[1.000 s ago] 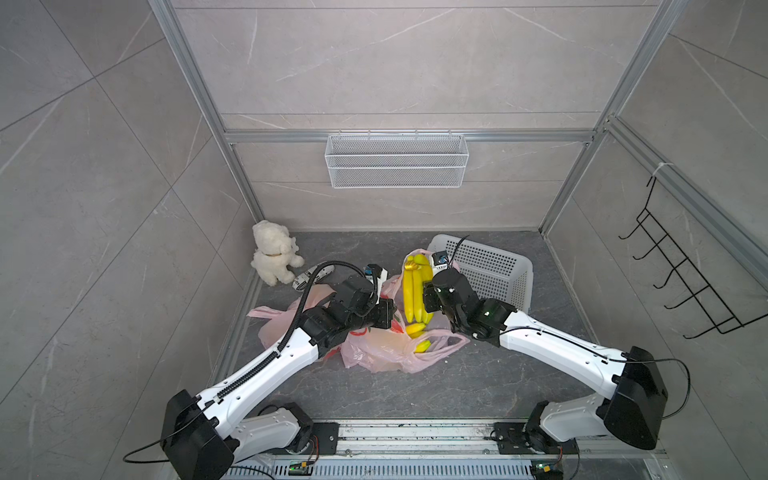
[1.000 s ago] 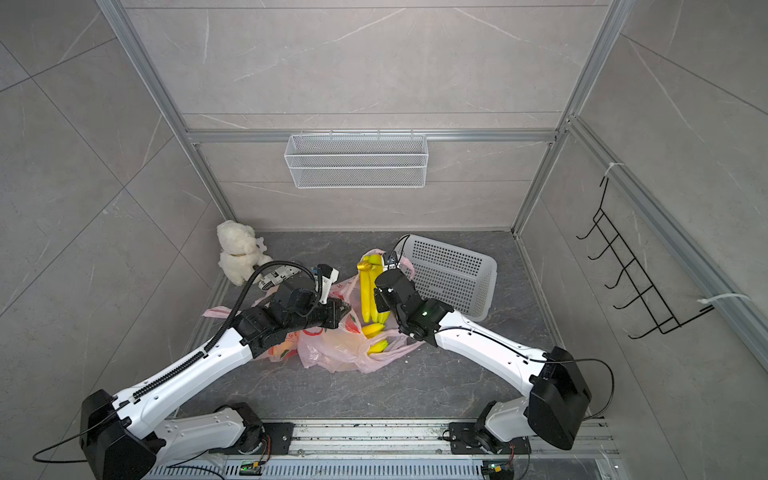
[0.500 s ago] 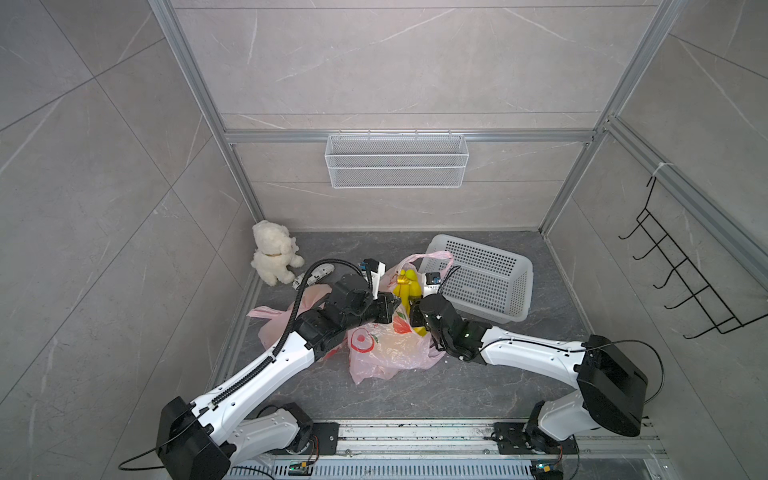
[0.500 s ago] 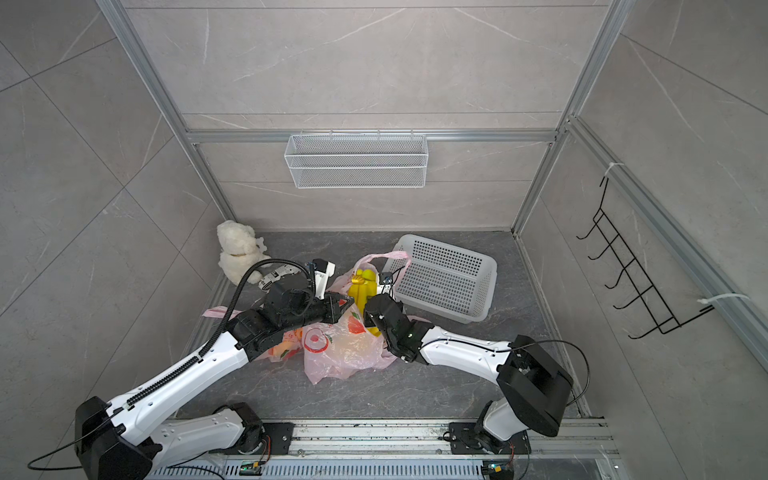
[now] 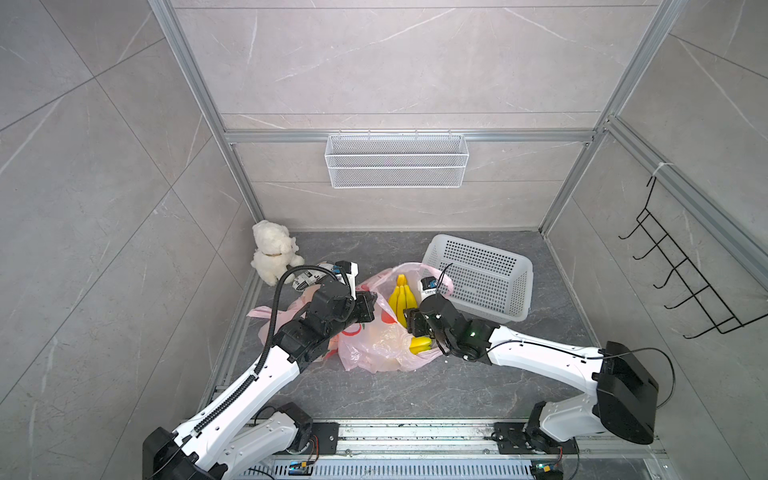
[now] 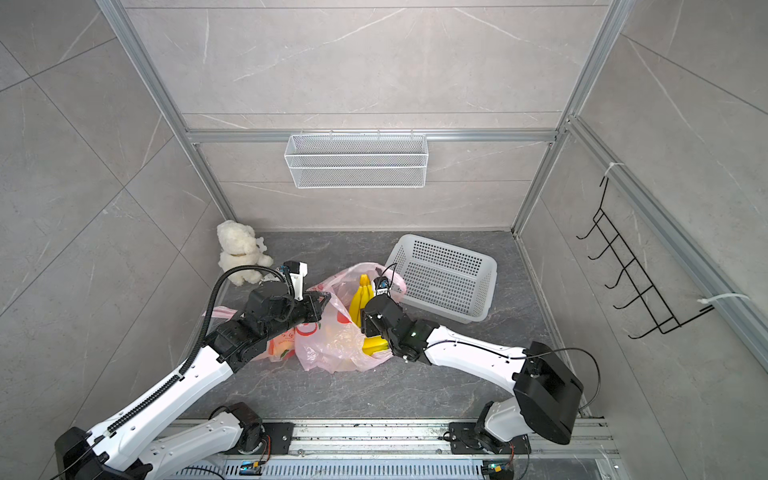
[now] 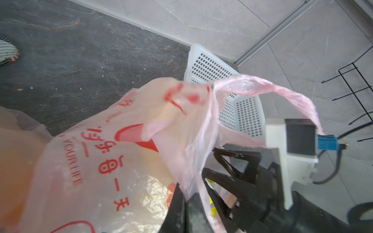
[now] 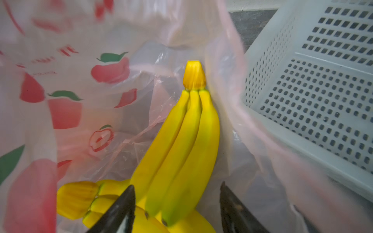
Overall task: Place the banana into a plastic bag & tie a knot
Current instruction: Place the banana into the plastic bag, then adjust the plastic bag at the center of the board.
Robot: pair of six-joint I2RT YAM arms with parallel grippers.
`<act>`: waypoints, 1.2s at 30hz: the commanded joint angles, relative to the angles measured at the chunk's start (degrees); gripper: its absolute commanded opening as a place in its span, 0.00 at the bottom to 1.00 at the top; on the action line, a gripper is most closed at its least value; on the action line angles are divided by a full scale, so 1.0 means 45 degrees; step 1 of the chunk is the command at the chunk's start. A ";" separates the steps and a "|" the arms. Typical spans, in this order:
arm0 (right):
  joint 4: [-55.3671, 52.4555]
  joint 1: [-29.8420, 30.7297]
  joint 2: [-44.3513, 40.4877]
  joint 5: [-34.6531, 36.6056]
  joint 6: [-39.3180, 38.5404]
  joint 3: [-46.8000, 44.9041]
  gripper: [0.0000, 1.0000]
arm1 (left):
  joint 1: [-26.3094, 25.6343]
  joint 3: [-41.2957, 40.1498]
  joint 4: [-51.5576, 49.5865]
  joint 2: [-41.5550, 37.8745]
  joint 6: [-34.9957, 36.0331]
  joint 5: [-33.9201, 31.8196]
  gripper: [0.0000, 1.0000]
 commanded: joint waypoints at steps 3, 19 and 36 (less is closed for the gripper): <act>-0.2549 0.0007 -0.2001 -0.0846 -0.1257 0.0653 0.79 | 0.0359 0.0039 -0.0317 -0.0274 0.0204 -0.0388 0.00; -0.7247 -0.2087 -0.4168 -0.1921 -0.3479 0.0764 0.80 | 0.0869 -0.0029 -0.0553 -0.0224 0.0730 -0.0109 0.00; -0.5606 -0.2157 -0.2731 -0.1431 -0.3337 0.0881 0.52 | 0.1069 -0.0023 -0.0633 -0.0162 0.0726 0.0091 0.00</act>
